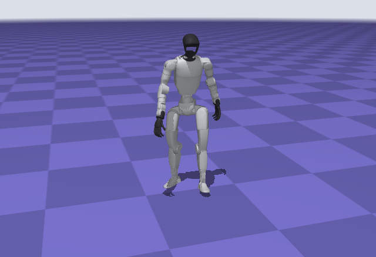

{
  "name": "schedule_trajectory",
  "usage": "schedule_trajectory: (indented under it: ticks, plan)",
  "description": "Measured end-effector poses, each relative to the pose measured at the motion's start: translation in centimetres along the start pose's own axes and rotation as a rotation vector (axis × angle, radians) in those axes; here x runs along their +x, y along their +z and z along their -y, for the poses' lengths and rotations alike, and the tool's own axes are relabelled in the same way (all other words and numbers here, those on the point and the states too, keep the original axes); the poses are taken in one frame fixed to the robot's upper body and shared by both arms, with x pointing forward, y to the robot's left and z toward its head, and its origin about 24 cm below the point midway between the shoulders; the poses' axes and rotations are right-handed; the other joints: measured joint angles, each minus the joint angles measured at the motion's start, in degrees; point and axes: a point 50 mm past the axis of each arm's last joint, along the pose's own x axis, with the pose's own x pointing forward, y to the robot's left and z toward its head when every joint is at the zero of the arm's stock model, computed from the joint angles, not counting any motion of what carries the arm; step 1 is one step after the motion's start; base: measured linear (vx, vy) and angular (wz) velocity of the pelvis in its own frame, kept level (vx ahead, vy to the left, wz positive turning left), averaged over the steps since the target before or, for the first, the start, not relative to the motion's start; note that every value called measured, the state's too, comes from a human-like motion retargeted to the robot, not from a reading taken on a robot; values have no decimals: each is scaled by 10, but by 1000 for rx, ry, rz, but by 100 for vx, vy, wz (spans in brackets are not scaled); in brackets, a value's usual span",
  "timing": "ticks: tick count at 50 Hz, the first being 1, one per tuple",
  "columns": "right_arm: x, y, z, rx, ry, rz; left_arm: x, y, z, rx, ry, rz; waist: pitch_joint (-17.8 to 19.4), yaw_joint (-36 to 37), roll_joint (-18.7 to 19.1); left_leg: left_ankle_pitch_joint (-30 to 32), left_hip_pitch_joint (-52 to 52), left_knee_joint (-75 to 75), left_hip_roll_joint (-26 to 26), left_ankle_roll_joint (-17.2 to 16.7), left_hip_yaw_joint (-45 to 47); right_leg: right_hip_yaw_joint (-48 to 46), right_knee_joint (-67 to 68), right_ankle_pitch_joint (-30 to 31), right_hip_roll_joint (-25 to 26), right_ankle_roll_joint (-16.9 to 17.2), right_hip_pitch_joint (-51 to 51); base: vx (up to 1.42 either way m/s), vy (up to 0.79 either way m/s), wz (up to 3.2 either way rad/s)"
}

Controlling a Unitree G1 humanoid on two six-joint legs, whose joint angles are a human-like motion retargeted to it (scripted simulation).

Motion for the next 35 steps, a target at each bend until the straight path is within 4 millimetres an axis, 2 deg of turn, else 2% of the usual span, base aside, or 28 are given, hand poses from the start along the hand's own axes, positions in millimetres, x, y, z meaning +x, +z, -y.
schedule_trajectory:
  ticks: [3, 7, 10, 13, 18, 22, 25, 29, 33, 35]
  plan:
    - [-2, 9, -2, 45, -15, 52, 1, 22, -11, -11, 68, 45, -2, -6, -12, -9, 9, 0, 7, -6, -17, 1, 15, -5, 7, -15, 7, 22, 10, 40]
    - [-8, 0, -7, 55, -12, 57, 2, 64, -18, -31, 151, 138, -4, -27, -11, -21, 28, 5, 16, -9, -51, 69, 50, -18, 24, -30, -1, 22, 8, 67]
    - [-13, -14, -13, 23, 6, 28, 0, 108, -15, -71, 194, 244, -1, -48, -5, -31, 37, 15, 23, -7, -80, 113, 69, -29, 32, -34, -22, 20, 4, 81]
    - [-18, -29, -18, -29, 38, -15, -9, 161, -4, -104, 195, 392, 4, -74, 1, -39, 45, 22, 25, -4, -111, 133, 64, -24, 30, -37, -46, 19, 0, 88]
    - [-25, -51, -26, -100, 104, -89, -42, 247, 25, -51, 118, 711, 18, -122, 4, -50, 62, 26, 22, 3, -162, 186, 18, 32, 24, -29, -81, 19, -6, 89]
    - [-33, -67, -32, -129, 159, -146, -81, 298, 49, 71, 44, 967, 27, -147, 4, -61, 77, 28, 17, 7, -194, 232, -27, 109, 13, -8, -100, 22, -11, 76]
    - [-39, -79, -35, -133, 188, -182, -107, 319, 63, 153, 2, 1112, 29, -157, 9, -69, 86, 29, 17, 7, -213, 242, -35, 124, 6, 9, -113, 25, -16, 65]
    - [-43, -89, -30, -111, 182, -216, -126, 329, 74, 187, -35, 1215, 26, -161, 24, -77, 89, 31, 24, 1, -238, 220, -35, 136, 5, 14, -108, 27, -24, 63]
    - [-44, -97, -20, -84, 136, -236, -117, 312, 75, 160, -50, 1194, 17, -163, 45, -79, 87, 34, 25, 2, -265, 189, -35, 113, 0, 14, -91, 27, -24, 65]
    - [-43, -98, -12, -71, 101, -236, -103, 295, 72, 137, -49, 1139, 12, -164, 57, -76, 84, 37, 27, 5, -276, 175, -35, 98, 0, 14, -85, 26, -26, 58]
